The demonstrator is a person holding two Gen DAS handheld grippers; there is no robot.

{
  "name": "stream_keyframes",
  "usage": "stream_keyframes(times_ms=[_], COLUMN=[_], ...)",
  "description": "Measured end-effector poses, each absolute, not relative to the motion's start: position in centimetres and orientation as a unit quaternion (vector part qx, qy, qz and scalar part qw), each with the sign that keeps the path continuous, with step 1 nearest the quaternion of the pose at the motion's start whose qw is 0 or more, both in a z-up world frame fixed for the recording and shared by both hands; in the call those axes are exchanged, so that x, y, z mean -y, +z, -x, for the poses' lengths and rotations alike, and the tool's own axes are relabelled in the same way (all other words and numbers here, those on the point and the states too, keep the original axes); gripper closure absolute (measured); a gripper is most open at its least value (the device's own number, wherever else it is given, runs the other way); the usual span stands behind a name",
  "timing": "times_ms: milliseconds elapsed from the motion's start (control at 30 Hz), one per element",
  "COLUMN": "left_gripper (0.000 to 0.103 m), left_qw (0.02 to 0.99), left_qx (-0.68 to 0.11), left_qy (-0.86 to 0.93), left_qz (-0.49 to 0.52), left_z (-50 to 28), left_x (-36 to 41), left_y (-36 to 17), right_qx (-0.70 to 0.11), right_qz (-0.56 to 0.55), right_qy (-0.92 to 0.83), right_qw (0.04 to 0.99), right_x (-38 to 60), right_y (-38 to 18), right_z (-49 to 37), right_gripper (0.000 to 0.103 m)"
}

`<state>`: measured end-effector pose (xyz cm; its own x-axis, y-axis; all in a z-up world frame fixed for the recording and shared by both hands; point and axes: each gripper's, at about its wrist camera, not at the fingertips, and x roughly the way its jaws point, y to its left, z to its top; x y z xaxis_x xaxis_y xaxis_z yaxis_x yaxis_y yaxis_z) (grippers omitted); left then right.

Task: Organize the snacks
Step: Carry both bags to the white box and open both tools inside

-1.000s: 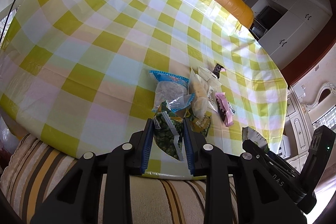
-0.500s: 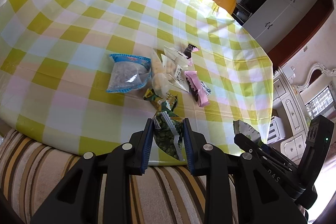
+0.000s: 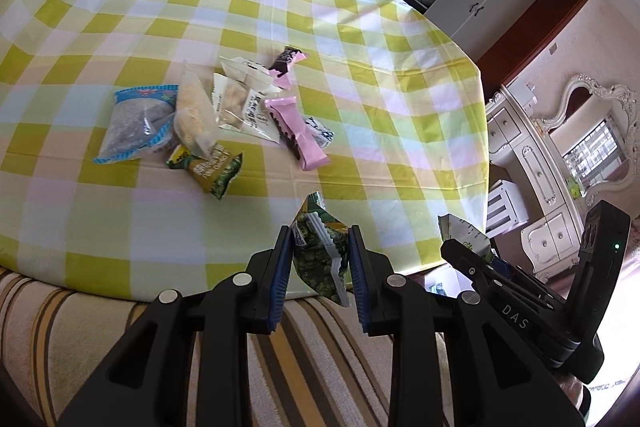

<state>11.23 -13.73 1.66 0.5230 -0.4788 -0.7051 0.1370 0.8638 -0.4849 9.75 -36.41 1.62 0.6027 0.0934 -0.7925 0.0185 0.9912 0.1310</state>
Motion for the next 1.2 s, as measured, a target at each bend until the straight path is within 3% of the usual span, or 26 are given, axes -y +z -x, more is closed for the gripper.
stream_keyframes(times_ms=[1067,1100,1200], left_gripper=[0.074,0.074,0.062], left_qw=[0.77,0.766,0.759], left_qx=[-0.504,-0.507,-0.51], left_qy=[-0.38,-0.386,-0.397], left_qz=[0.094,0.089,0.08], left_z=[-9.6,-9.4,-9.0], left_x=[31.0,31.4,32.0], left_y=[1.1,1.0,0.9], right_qx=[-0.44,-0.44,-0.433], right_qz=[-0.122,-0.123,-0.125], right_qy=[-0.163,-0.167,-0.182], right_qw=[0.874,0.874,0.874], right_x=[52.8,53.0,53.5], right_y=[-0.3,-0.3,-0.1], right_z=[-5.5,-5.4,-5.3], right_gripper=[0.061,0.06,0.032])
